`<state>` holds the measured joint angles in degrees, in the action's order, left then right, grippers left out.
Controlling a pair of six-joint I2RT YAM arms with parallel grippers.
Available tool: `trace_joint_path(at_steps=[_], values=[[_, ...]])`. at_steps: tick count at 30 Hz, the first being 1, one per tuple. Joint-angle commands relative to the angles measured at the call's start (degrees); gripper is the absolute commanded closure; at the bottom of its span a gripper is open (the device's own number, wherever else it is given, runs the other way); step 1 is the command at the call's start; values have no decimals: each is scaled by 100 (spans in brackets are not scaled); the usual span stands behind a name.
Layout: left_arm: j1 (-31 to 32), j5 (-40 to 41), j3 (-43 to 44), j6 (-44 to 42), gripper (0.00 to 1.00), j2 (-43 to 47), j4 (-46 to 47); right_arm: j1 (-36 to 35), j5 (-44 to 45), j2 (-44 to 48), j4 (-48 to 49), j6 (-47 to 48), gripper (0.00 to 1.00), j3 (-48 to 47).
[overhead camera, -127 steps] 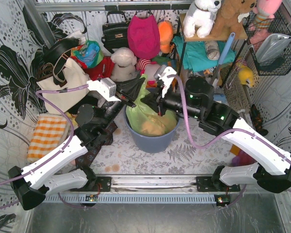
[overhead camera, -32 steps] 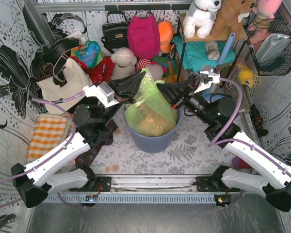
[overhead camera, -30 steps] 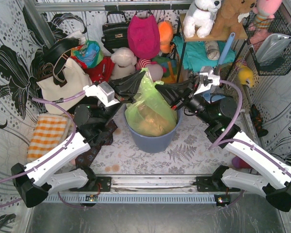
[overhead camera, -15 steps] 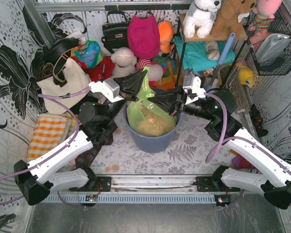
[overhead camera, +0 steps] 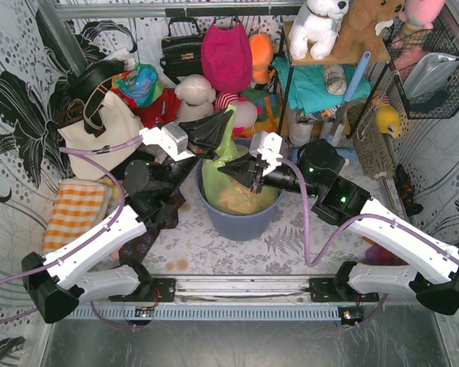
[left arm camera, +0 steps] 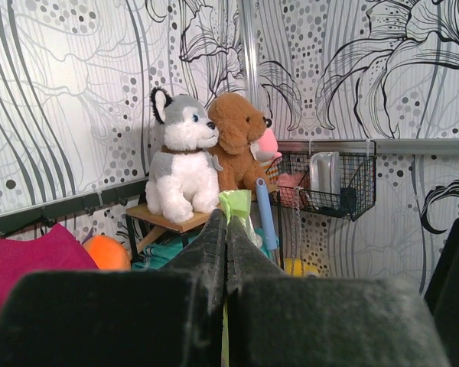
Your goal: Tie the trash bag
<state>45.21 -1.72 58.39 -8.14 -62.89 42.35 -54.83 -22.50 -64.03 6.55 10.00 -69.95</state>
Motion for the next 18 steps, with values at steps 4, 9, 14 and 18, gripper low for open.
trace_joint_path(at_steps=[4, 9, 14, 18], values=[[-56, -148, 162, 43, 100, 81, -21, -279, 1678, -180, -572, 266, 100, -425], [-56, -290, 55, 58, 100, 179, -62, -333, 1984, -274, -892, 177, 100, -579], [-56, -377, 1, 59, 66, 308, -235, -330, 2017, -251, -1303, 162, 100, -735], [-56, -97, -4, 88, 32, 548, -514, -340, 1993, -247, -1586, 116, 100, -851]])
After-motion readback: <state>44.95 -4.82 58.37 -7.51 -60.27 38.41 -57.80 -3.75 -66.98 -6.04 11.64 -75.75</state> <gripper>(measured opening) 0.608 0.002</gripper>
